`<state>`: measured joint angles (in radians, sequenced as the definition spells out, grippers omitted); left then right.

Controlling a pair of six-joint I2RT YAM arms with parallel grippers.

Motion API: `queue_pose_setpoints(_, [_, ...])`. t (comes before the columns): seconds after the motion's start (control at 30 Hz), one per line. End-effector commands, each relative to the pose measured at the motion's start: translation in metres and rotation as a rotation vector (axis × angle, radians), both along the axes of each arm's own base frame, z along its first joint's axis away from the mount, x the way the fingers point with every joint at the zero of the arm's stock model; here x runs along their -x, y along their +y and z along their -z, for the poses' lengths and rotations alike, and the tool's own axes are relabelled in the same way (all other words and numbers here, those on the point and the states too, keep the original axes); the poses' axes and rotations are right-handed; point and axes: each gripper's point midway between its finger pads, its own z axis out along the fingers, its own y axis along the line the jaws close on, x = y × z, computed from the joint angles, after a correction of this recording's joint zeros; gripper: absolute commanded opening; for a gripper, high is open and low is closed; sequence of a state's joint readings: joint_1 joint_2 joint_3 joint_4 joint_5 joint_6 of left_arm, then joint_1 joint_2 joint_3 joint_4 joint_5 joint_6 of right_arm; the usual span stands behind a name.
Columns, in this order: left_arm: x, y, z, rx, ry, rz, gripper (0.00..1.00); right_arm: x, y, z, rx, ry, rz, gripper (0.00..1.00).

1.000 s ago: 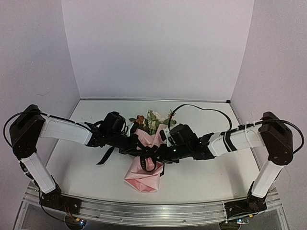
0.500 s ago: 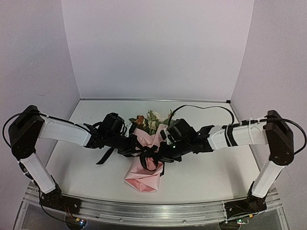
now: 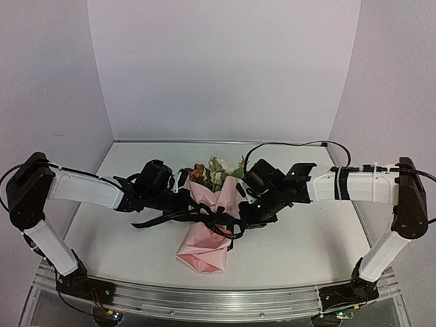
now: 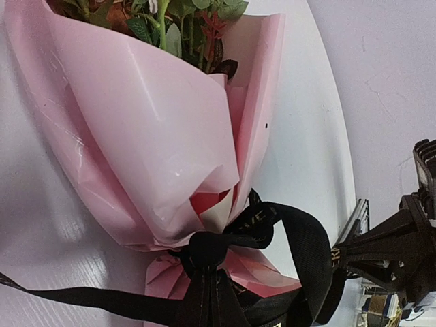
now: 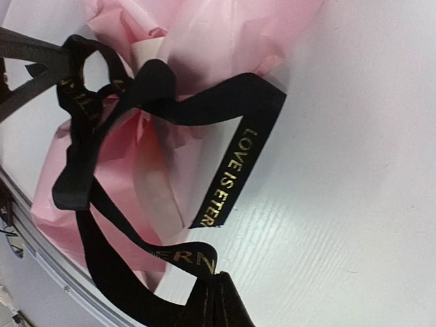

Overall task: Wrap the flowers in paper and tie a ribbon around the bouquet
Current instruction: Cross the ribbon over the folded bouquet, then tie the ribbon around the folded bouquet.

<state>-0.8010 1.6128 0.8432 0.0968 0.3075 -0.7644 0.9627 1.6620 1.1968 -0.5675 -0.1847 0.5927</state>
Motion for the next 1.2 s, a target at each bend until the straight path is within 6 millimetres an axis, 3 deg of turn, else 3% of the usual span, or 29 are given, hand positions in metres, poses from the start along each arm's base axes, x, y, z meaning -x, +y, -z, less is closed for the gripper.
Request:
queue_pose_setpoints(0.0, [-0.008, 0.015, -0.017, 0.015, -0.048, -0.064, 0.00, -0.019, -0.011, -0.002, 0.119, -0.115, -0.058, 0.00])
queue_pose_setpoints(0.17, [-0.010, 0.029, -0.016, 0.010, -0.053, -0.104, 0.00, -0.032, -0.015, 0.007, 0.189, -0.166, -0.066, 0.00])
queue_pose_setpoints(0.57, [-0.013, 0.062, -0.001, -0.028, -0.041, -0.197, 0.00, -0.052, -0.047, 0.021, 0.355, -0.269, 0.006, 0.00])
queue_pose_setpoints(1.0, [-0.024, 0.107, 0.015, -0.098, -0.012, -0.378, 0.00, -0.044, -0.061, 0.037, 0.387, -0.236, 0.040, 0.00])
queue_pose_setpoints(1.17, [-0.025, 0.113, 0.020, -0.107, 0.003, -0.398, 0.00, -0.034, -0.065, 0.039, 0.379, -0.208, 0.044, 0.00])
